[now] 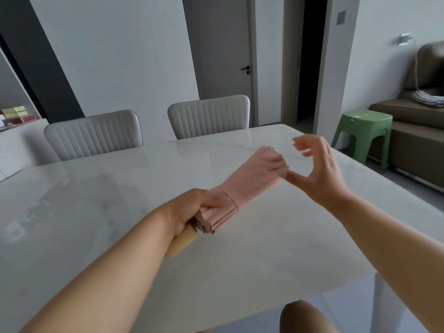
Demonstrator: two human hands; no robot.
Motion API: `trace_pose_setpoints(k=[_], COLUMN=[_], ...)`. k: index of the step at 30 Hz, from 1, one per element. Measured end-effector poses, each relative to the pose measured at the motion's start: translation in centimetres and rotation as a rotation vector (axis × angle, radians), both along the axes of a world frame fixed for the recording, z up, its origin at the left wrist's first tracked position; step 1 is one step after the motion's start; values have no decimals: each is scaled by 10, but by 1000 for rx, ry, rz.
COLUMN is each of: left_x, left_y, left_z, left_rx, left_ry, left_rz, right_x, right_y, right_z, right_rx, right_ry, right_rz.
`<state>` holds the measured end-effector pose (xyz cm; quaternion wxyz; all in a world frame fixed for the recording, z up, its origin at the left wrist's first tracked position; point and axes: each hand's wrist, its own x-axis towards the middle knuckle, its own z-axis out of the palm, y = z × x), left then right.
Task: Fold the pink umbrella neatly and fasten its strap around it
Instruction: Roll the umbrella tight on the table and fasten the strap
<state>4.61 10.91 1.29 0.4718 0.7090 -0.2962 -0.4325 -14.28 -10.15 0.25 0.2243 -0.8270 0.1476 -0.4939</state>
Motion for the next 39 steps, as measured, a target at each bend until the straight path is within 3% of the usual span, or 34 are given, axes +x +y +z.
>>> trace_pose_setpoints(k=[3,5,8,12,16,18,22,26,33,35,37,39], left_x=[6,-1,-8,-9,-15,-8,24,26,56,73,91,102], left_y=[5,6,5,5,9,18,39,36,26,22,17,13], left_z=[8,13,21,32,34,42,39,18,7,3,-5,-10], left_rx=[-34,-42,-36,45,12,-10,-38,-213,-277,-258,-156,-181], left_ry=[134,106,-8,-418,-667,-696,-576,-1,63,-117,-617,-1119], left_rz=[-109,-162,-146,-99,-122,-64,375,552,609,630,615,571], right_x=[-1,7,13,23,34,36,35,52,95,112,133,157], right_y=[6,11,17,21,23,20,14,16,7,1,-5,-9], right_z=[-11,-5,13,19,16,16,18,19,20,19,18,16], right_rx=[337,664,973,1066,1152,1155,1141,1136,1101,1112,1117,1114], right_ry=[42,-24,62,252,62,-15,-79,-90,-56,-61,-46,-16], right_rz=[259,497,543,364,259,233,203,192,194,200,201,199])
